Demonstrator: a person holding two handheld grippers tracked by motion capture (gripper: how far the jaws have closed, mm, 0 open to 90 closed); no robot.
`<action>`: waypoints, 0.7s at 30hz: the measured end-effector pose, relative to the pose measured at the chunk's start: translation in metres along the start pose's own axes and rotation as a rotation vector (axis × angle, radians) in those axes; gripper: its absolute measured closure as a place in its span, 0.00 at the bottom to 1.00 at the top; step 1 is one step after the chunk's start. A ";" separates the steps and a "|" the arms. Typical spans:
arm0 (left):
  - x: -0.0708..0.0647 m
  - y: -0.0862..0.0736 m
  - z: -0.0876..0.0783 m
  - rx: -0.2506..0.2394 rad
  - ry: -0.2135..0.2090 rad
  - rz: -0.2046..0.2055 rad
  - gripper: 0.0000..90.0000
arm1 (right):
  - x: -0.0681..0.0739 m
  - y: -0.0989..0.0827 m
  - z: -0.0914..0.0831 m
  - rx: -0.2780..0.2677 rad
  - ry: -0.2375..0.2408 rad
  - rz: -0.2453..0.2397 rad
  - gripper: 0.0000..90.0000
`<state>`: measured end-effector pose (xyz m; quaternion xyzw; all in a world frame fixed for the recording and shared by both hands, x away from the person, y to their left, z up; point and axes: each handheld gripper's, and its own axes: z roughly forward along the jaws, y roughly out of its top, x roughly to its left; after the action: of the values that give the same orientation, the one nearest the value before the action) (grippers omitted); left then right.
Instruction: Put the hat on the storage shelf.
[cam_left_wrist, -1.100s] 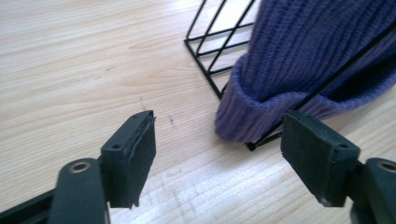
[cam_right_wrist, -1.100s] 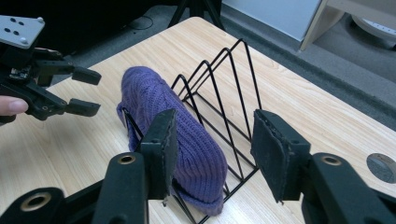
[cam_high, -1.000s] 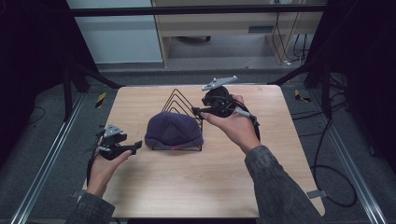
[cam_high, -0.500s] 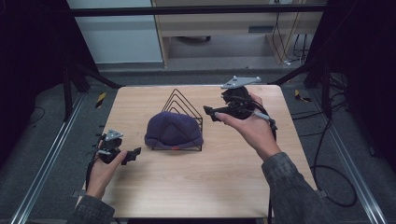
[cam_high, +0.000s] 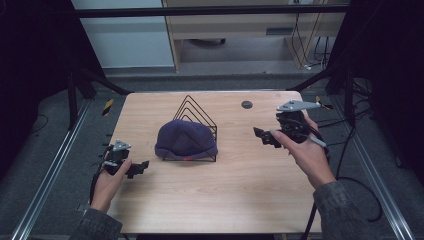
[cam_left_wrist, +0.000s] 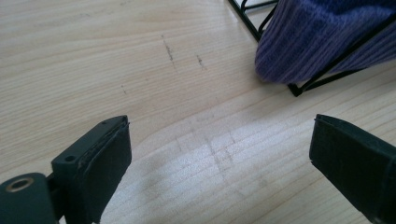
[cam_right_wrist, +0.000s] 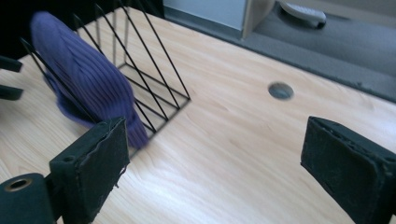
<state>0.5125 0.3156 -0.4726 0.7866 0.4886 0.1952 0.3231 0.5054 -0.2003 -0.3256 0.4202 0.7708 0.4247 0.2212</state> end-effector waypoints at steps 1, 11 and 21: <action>0.000 0.000 0.001 0.017 0.004 0.007 0.06 | -0.004 -0.005 -0.002 0.006 -0.005 0.009 0.08; 0.000 -0.004 0.008 0.070 0.015 0.017 0.06 | -0.028 -0.049 -0.011 0.045 -0.033 0.072 0.10; -0.003 -0.007 0.015 0.114 0.003 0.033 0.06 | -0.037 -0.090 0.000 0.103 -0.051 0.128 0.11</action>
<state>0.5161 0.3101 -0.4882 0.8114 0.4864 0.1737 0.2738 0.4843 -0.2568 -0.4023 0.4902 0.7573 0.3868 0.1914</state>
